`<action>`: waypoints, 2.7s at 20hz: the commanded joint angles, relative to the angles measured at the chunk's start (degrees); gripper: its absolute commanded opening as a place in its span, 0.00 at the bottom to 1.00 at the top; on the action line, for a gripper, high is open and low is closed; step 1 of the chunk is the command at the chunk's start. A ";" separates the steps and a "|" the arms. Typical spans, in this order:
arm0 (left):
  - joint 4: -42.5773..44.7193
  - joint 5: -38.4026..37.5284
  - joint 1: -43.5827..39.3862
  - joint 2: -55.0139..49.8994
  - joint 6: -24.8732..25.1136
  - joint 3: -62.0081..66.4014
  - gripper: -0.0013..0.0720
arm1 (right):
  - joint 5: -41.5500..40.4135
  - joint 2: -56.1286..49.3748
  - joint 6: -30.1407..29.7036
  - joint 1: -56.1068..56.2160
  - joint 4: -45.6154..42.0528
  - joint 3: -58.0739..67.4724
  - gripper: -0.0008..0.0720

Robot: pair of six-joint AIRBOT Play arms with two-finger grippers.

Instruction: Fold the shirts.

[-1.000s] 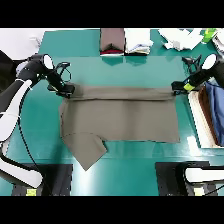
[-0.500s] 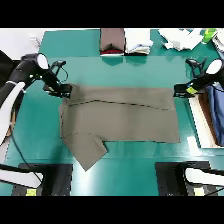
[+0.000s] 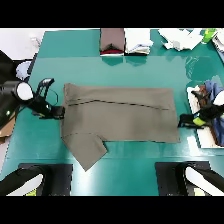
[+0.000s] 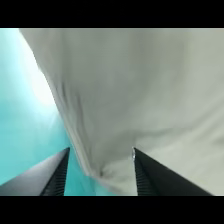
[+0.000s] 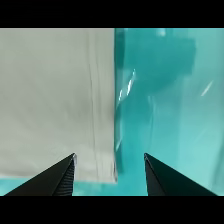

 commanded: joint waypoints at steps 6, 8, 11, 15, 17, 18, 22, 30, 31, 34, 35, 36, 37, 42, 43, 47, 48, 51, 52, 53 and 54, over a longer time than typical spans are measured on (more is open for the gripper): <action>-1.07 1.36 -0.39 3.76 -1.20 -6.14 0.67 | -4.72 2.38 4.61 6.21 0.31 -10.67 0.61; -1.07 0.85 -0.39 3.76 -1.11 -6.14 0.67 | -5.25 2.34 5.05 8.87 0.26 -10.69 0.49; -1.07 -1.86 -0.39 3.76 -1.14 -7.13 0.67 | -6.12 2.38 5.05 11.41 0.07 -10.69 0.04; -4.79 -1.14 -0.39 3.76 -2.38 -14.71 0.79 | -6.34 2.38 5.05 11.89 0.07 -10.69 0.04; -9.57 1.46 -0.39 3.76 -2.34 -18.01 0.79 | -6.38 2.38 5.05 11.89 0.07 -10.69 0.04; -11.63 2.84 -0.42 3.76 -2.32 -19.45 0.79 | -6.36 2.38 5.05 11.89 0.07 -10.69 0.04; -13.25 5.86 -2.56 3.76 -2.34 -23.34 0.79 | -6.67 2.38 5.05 11.89 0.09 -10.69 0.04; -10.69 5.09 -7.72 3.85 -1.09 -19.65 0.06 | -3.26 2.40 4.96 11.89 -0.31 -6.95 0.04; -9.51 3.69 -7.72 4.96 -1.09 -18.58 0.06 | -1.31 2.40 4.66 11.89 -0.42 -5.22 0.03; -5.79 0.13 -7.72 14.27 -3.91 -18.10 0.05 | 2.73 4.79 3.43 11.89 -0.44 -2.51 0.03; -5.44 -2.51 -7.72 17.70 -4.11 -18.10 0.05 | 3.54 6.36 3.43 11.89 -0.46 -2.16 0.03; -5.64 -4.92 -7.72 20.59 -4.11 -18.10 0.06 | 4.50 8.52 3.48 11.76 -0.90 -2.03 0.03; -6.01 -7.48 -7.72 23.26 -4.15 -17.92 0.05 | 5.51 10.71 3.48 11.74 -2.40 -2.05 0.03; -5.42 -9.66 -7.72 24.72 -3.41 -11.02 0.05 | 9.22 16.02 3.93 10.49 -7.58 0.55 0.03; -4.00 -8.09 -7.72 23.85 -3.41 -9.31 0.05 | 9.14 15.04 4.09 9.62 -7.61 2.64 0.03; 1.79 1.14 -7.72 15.80 -0.09 -3.76 0.06 | 5.29 5.14 3.65 8.83 -7.21 12.02 0.03; 3.13 4.09 -7.69 12.17 0.76 -2.16 0.06 | 3.52 1.79 3.67 9.84 -7.21 14.47 0.03; 6.21 12.07 -7.06 0.66 2.54 3.87 0.06 | 1.62 -8.90 3.96 11.96 -7.23 22.25 0.03; 6.23 13.70 -5.88 -3.19 2.58 6.62 0.06 | 1.29 -12.22 3.98 12.20 -7.21 25.00 0.03; 6.23 15.13 -4.59 -6.47 2.69 9.05 0.06 | 1.22 -15.17 4.00 12.20 -7.19 27.58 0.03; 6.23 16.90 -3.10 -9.66 3.67 11.34 0.06 | 1.18 -18.08 4.00 12.17 -7.17 30.32 0.03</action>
